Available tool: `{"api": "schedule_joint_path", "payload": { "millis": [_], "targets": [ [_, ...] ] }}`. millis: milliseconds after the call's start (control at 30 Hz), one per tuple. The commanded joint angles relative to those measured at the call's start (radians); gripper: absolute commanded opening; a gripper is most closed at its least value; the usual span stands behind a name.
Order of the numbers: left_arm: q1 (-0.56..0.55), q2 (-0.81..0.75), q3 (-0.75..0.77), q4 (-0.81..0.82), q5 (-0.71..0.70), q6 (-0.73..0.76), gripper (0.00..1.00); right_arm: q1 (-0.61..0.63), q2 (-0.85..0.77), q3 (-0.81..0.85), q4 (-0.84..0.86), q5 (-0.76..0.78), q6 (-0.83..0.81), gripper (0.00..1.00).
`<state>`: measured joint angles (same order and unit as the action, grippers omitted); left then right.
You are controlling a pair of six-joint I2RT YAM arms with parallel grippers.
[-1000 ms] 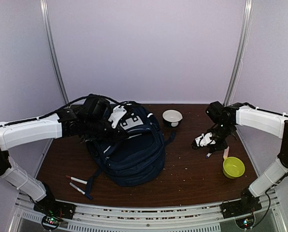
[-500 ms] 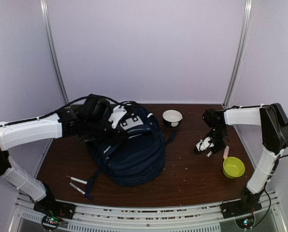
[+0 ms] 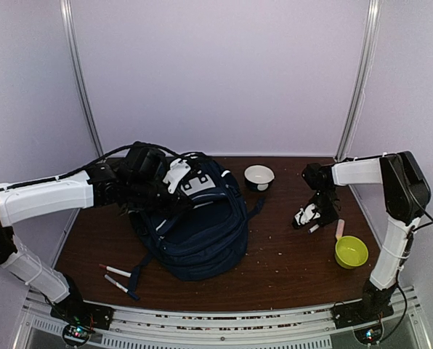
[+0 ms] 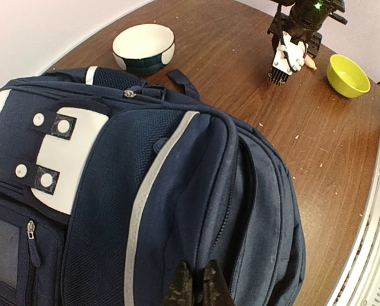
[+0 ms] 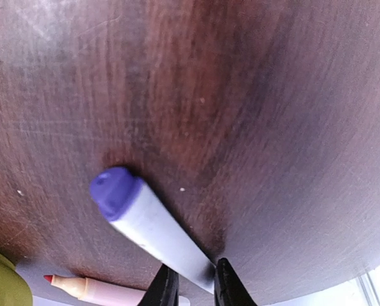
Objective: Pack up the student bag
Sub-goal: Pick up the pen from the center of the board, then place the pen in the upper front pocket of the bag.
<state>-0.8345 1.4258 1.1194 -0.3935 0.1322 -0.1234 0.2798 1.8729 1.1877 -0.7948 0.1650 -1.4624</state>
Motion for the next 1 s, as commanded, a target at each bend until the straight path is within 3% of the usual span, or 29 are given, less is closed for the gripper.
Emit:
{"api": "schedule_joint_path", "payload": {
  "millis": [0, 433, 967],
  "targets": [
    [0.008, -0.003, 0.012, 0.055, 0.012, -0.006, 0.0, -0.001, 0.048, 0.035, -0.057, -0.015, 0.025, 0.17],
    [0.008, -0.005, 0.038, 0.016, -0.006, 0.014, 0.0, 0.128, 0.015, 0.04, -0.047, -0.077, 0.17, 0.0],
    [0.007, -0.012, 0.035, 0.028, -0.001, 0.013, 0.0, 0.45, -0.204, 0.143, -0.165, -0.278, 0.359, 0.0]
  ]
}}
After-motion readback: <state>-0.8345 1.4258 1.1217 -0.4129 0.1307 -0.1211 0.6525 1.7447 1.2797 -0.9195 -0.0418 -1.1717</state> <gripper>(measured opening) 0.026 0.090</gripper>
